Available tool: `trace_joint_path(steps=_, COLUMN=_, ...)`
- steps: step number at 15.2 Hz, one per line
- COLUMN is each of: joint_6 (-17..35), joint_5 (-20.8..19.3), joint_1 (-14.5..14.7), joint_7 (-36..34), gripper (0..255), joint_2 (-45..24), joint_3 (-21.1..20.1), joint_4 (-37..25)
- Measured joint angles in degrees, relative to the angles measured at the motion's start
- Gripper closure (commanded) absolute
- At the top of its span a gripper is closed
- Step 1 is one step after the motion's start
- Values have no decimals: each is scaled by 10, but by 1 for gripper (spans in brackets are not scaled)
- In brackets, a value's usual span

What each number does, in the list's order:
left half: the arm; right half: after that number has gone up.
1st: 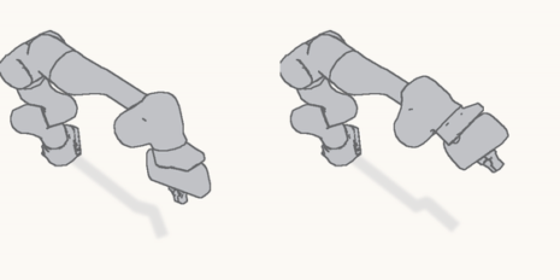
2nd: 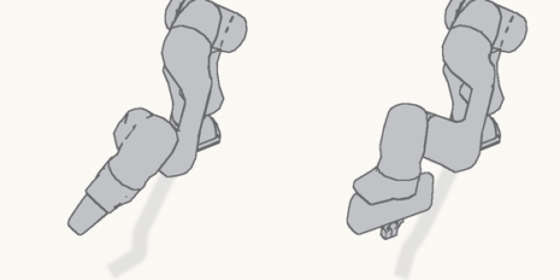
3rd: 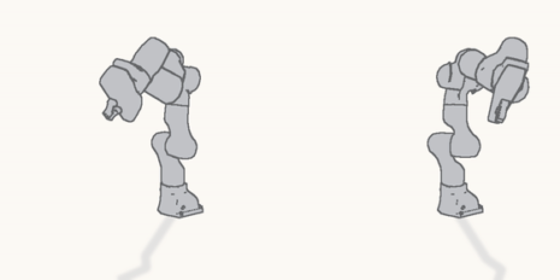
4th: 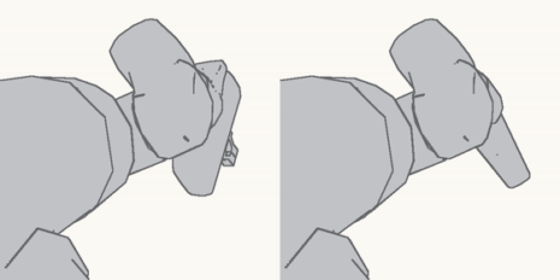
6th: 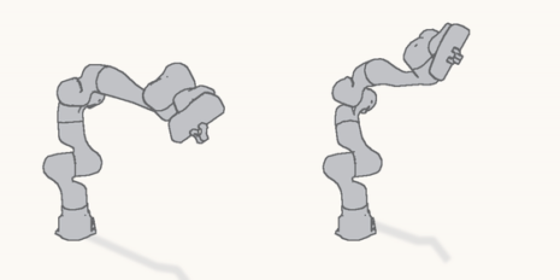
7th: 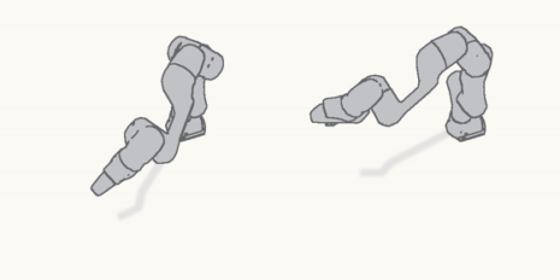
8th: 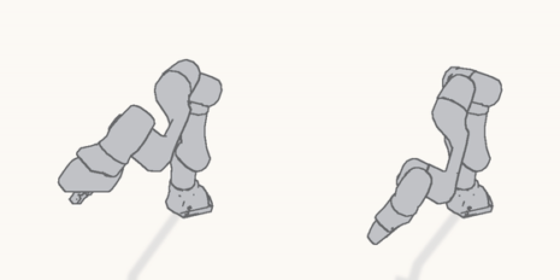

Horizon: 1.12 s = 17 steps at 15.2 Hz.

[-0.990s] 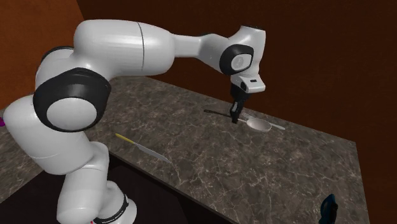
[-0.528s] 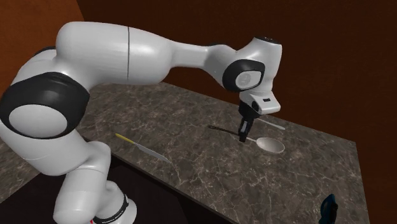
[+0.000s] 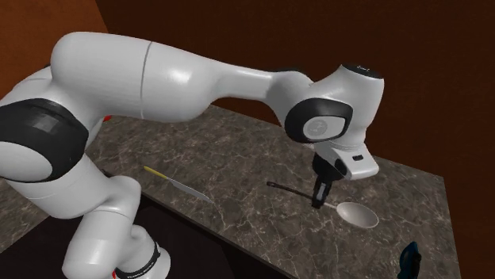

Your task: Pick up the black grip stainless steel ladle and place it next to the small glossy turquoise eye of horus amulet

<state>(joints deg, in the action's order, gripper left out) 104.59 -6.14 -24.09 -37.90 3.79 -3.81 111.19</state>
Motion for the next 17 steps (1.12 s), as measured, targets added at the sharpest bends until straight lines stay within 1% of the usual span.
trace_joint_path(steps=5, joint_6=13, joint_5=-6, joint_1=-30, joint_7=61, gripper=255, joint_2=-10, joint_3=33, joint_4=-4)
trace_joint_path(steps=17, joint_6=100, joint_5=-10, joint_1=-33, joint_7=55, gripper=255, joint_2=-26, joint_3=36, joint_4=67)
